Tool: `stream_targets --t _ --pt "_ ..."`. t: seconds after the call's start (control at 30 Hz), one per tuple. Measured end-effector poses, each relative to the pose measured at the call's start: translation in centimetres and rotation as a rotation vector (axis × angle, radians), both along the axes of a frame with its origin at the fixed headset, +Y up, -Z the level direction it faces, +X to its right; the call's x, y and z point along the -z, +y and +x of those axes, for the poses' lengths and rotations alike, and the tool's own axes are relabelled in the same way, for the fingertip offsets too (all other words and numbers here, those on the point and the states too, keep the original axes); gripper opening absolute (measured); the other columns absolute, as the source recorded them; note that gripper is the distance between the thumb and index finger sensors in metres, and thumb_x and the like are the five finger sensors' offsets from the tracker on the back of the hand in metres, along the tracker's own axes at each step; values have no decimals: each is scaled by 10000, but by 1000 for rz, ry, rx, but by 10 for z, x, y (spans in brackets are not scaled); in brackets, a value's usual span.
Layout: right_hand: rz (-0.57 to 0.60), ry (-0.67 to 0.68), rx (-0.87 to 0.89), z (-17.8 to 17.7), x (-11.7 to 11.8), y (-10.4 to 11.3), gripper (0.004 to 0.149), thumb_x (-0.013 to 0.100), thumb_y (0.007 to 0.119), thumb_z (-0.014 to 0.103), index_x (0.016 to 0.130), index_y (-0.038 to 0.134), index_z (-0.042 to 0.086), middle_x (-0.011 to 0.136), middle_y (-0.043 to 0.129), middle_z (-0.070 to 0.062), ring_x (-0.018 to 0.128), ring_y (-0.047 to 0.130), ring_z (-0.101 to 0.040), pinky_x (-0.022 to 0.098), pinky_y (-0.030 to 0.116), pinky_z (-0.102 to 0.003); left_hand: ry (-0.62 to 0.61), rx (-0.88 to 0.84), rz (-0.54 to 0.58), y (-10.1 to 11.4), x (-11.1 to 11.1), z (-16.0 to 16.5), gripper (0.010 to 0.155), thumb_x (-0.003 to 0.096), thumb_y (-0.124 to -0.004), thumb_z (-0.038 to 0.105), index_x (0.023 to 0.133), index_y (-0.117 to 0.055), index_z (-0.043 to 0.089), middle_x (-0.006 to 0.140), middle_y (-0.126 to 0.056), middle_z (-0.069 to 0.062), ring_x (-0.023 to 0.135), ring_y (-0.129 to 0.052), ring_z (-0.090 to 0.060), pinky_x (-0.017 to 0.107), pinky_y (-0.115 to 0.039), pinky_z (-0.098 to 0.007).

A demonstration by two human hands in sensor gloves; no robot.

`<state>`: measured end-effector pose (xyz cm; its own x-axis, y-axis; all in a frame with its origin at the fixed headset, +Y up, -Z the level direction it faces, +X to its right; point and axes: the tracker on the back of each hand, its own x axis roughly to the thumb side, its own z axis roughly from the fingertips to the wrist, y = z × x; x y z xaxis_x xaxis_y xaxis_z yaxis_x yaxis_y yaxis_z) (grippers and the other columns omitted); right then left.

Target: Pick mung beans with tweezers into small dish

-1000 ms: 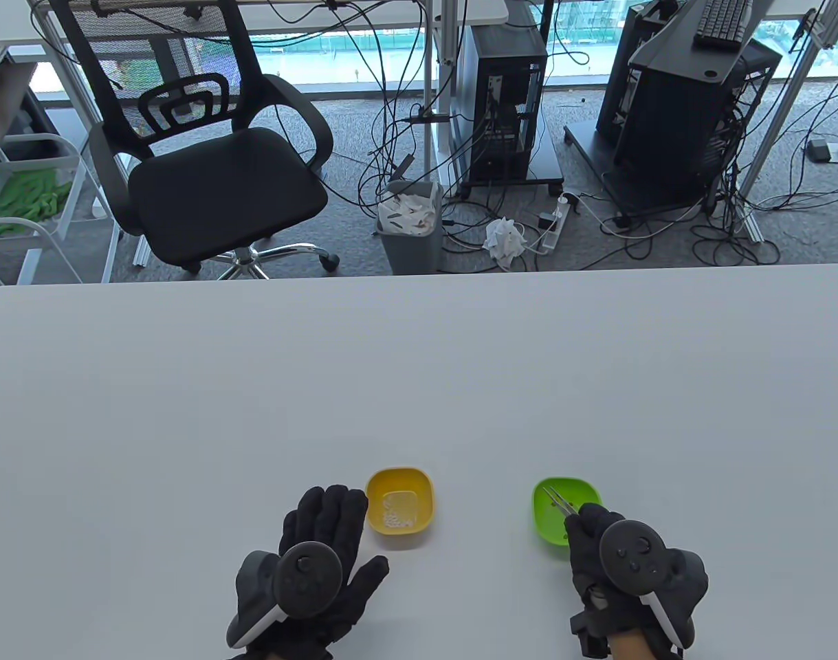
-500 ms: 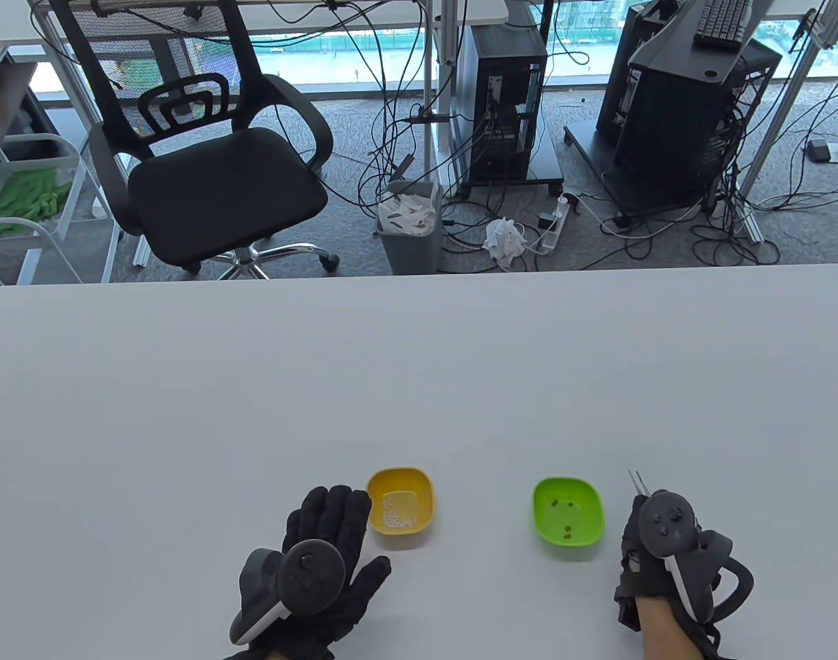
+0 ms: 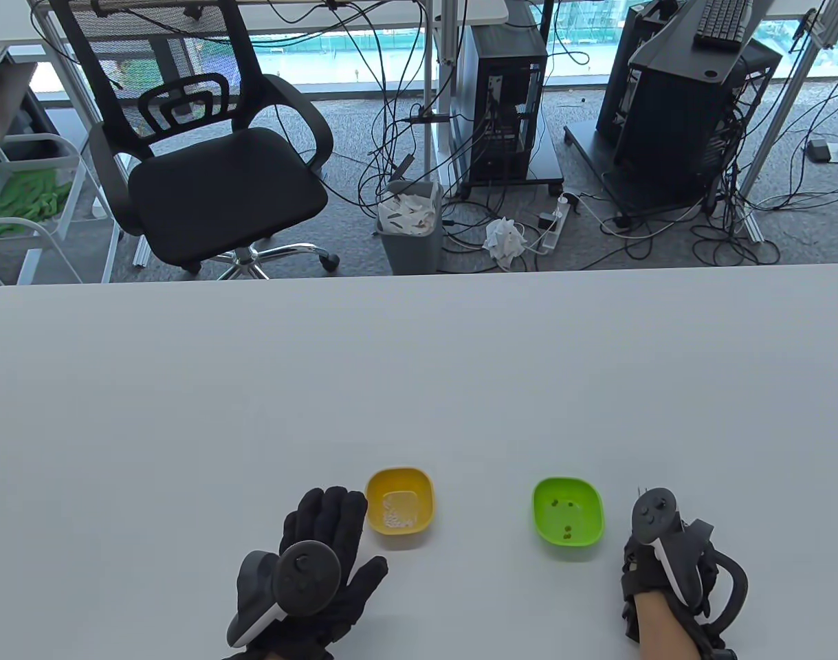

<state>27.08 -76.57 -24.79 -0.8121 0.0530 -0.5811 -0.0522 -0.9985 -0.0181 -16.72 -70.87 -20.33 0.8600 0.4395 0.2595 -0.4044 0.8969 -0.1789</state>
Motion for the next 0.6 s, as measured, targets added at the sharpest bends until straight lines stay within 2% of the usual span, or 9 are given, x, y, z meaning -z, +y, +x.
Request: stream_targets --t 0.17,0.27,0.43,0.47,0.6 --pt "31 10 -9 -4 -3 6 459 488 836 450 793 893 112 591 975 -143 320 978 -209 289 886 -413 -1 1 -5 0 0 0 834 522 -636 572 1137 -218 193 1206 -169 -97 1101 -107 -444 767 -145 -583" --pt "128 95 50 -12 -8 26 547 507 765 481 891 825 95 742 911 -177 463 960 -279 386 861 -468 0 -5 -2 0 0 -1 835 522 -636 573 1137 -218 194 1206 -169 -94 1101 -107 -444 768 -145 -582" --pt "280 464 159 -48 -30 67 643 527 697 505 1029 687 102 1010 706 -234 804 781 -446 583 724 -606 -12 1 3 0 0 0 837 522 -634 577 1138 -218 192 1206 -169 -99 1101 -108 -445 767 -146 -583" --pt "291 497 158 -53 -34 71 650 527 691 512 1034 681 105 1036 675 -235 841 750 -457 602 702 -623 -14 2 2 0 0 1 836 521 -634 577 1138 -219 193 1206 -169 -97 1101 -109 -445 767 -148 -583" --pt "336 775 235 -80 -54 80 692 533 639 538 1088 592 126 1132 525 -217 989 551 -483 693 570 -664 -23 8 6 0 -1 2 838 520 -634 580 1138 -218 195 1205 -169 -99 1100 -109 -446 767 -149 -583"
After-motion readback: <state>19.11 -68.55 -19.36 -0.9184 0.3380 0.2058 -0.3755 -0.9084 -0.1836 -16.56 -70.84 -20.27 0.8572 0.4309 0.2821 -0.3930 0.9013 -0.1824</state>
